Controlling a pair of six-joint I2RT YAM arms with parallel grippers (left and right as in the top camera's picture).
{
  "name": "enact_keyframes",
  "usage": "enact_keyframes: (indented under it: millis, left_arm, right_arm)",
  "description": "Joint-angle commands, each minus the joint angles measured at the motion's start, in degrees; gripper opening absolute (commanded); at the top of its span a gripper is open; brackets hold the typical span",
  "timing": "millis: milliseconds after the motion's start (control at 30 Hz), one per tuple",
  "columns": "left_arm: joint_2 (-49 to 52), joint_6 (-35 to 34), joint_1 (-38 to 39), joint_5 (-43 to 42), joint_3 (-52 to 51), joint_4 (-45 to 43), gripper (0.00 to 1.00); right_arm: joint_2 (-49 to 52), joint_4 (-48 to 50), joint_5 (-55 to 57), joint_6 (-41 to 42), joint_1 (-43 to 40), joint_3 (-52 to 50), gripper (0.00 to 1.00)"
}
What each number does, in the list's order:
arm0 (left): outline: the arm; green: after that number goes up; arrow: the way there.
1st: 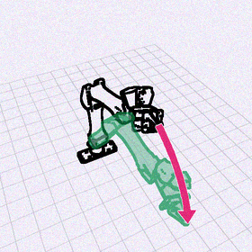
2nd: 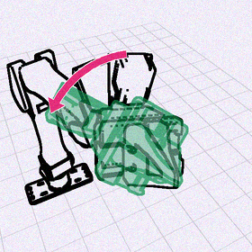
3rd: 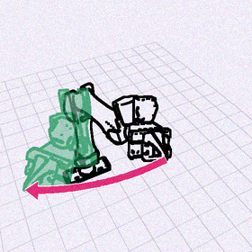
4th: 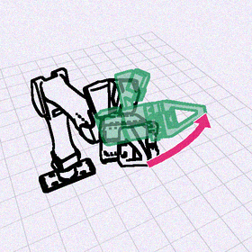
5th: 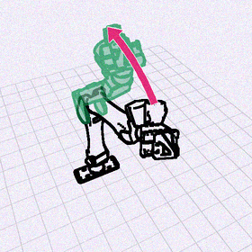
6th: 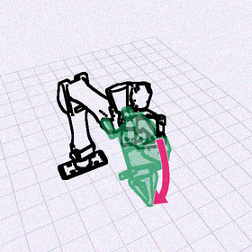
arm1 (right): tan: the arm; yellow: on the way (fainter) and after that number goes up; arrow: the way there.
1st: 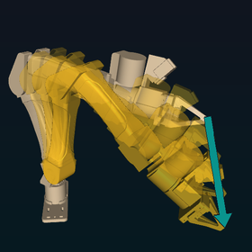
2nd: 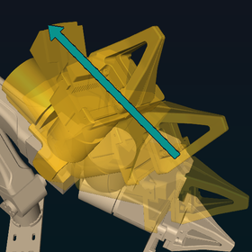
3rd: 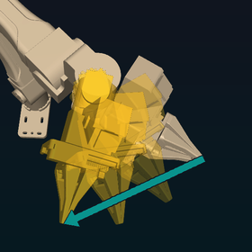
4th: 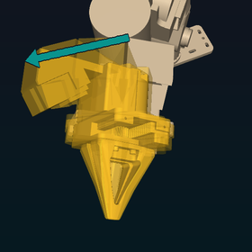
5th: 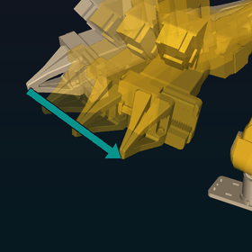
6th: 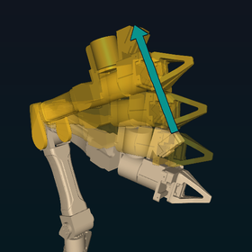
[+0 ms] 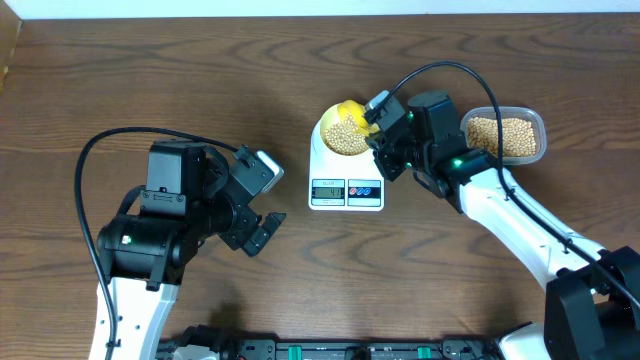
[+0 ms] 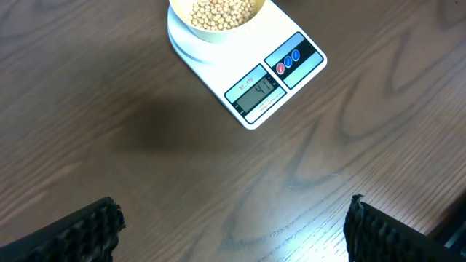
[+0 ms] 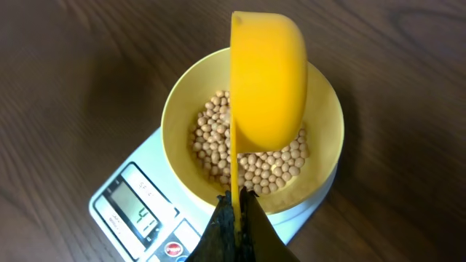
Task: Scoop item into bowl and weigh 50g on scale
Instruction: 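Tilt the scoop slowly to pour soybeans into the bowl, then tilt the yellow scoop with the right gripper to pour soybeans into bowl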
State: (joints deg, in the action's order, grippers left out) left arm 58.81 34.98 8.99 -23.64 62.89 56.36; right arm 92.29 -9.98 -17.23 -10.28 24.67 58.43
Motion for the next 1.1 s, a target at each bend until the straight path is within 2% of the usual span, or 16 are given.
enact_keyframes:
  millis: [0, 1067]
  left_arm:
    - [0.0, 1.0, -0.3, 0.1, 1.1, 0.0, 0.99]
    - [0.0, 1.0, -0.3, 0.1, 1.1, 0.0, 0.99]
  right_arm:
    - [-0.7, 0.3, 1.1, -2.4, 0.6, 0.3, 0.01]
    - [-0.7, 0.8, 2.1, -3.5, 0.8, 0.3, 0.01]
